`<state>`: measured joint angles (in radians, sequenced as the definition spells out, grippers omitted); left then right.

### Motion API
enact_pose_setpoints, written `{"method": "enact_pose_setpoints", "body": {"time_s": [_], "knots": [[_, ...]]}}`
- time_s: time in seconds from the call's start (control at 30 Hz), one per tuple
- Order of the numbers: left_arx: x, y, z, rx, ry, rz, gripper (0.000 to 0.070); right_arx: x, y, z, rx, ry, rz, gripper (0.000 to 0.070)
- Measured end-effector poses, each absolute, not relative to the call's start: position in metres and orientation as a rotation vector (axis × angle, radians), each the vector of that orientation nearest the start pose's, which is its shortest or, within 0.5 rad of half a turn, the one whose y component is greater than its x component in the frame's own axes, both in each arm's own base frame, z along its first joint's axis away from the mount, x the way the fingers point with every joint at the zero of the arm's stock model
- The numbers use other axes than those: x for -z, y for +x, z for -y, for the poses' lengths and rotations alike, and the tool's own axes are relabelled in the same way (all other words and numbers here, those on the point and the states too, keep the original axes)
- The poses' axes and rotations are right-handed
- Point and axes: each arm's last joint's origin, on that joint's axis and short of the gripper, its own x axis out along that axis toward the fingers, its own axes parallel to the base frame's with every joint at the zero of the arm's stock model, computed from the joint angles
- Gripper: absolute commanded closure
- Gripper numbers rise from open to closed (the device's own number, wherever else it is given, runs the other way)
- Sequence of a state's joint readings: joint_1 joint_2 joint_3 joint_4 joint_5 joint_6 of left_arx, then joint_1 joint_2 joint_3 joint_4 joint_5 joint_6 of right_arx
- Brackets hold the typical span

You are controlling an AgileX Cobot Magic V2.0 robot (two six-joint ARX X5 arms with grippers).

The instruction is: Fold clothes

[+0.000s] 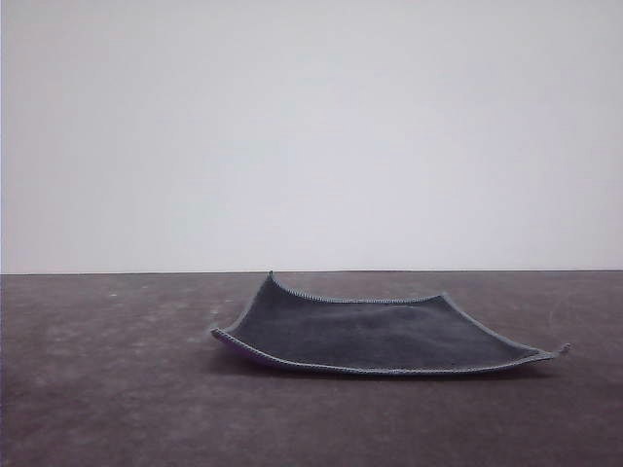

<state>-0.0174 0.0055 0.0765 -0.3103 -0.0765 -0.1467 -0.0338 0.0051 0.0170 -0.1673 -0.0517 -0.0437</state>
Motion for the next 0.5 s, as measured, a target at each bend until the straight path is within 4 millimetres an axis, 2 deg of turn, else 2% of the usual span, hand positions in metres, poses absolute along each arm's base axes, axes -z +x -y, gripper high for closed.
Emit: {"method": "enact_pose_setpoints", "body": {"time_s": [0.5], "knots": [[-0.1594, 0.0906, -0.0006, -0.075, -0.135, -0.223, 0.0684, -0.1528, 0.0958, 0.0017, -0.022, -0.037, -0.155, 0.0688]]}}
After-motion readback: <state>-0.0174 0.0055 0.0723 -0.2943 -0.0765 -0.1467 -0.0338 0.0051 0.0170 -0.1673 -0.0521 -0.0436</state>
